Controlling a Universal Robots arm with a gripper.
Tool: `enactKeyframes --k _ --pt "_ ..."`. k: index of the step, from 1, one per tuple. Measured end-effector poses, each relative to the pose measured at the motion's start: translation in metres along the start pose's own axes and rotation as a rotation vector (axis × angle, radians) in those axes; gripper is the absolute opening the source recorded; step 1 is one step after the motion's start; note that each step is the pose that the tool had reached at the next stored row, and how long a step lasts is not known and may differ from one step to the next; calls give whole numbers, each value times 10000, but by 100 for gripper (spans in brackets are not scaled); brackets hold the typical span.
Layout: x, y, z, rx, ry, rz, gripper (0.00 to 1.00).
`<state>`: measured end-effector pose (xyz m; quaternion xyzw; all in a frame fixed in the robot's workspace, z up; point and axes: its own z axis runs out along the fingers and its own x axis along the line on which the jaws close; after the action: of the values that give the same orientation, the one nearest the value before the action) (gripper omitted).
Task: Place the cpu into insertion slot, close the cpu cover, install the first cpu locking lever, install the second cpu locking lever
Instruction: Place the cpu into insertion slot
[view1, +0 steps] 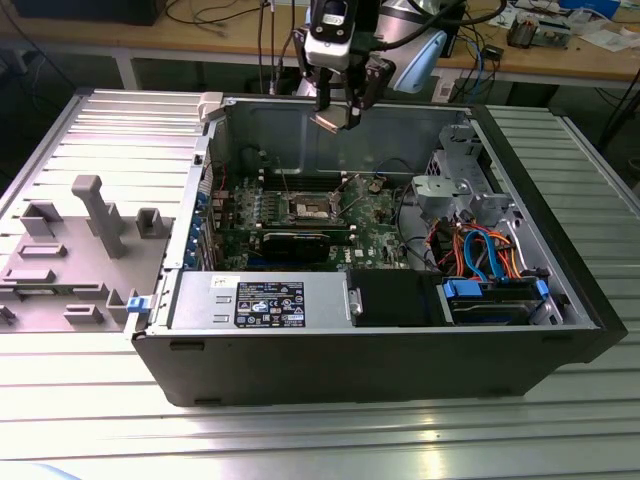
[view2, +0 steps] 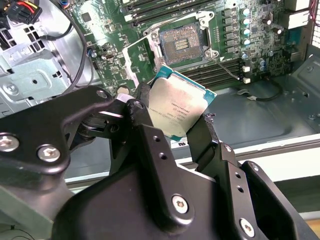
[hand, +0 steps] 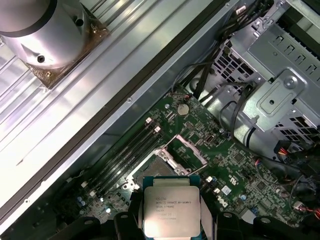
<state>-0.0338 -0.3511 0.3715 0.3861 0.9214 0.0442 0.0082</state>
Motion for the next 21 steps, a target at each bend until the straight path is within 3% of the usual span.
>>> enactKeyframes --k 12,21 --pt "-1 -1 10 -19 -106 1162 54" --pt "-1 0 15 -28 -161 1754 54"
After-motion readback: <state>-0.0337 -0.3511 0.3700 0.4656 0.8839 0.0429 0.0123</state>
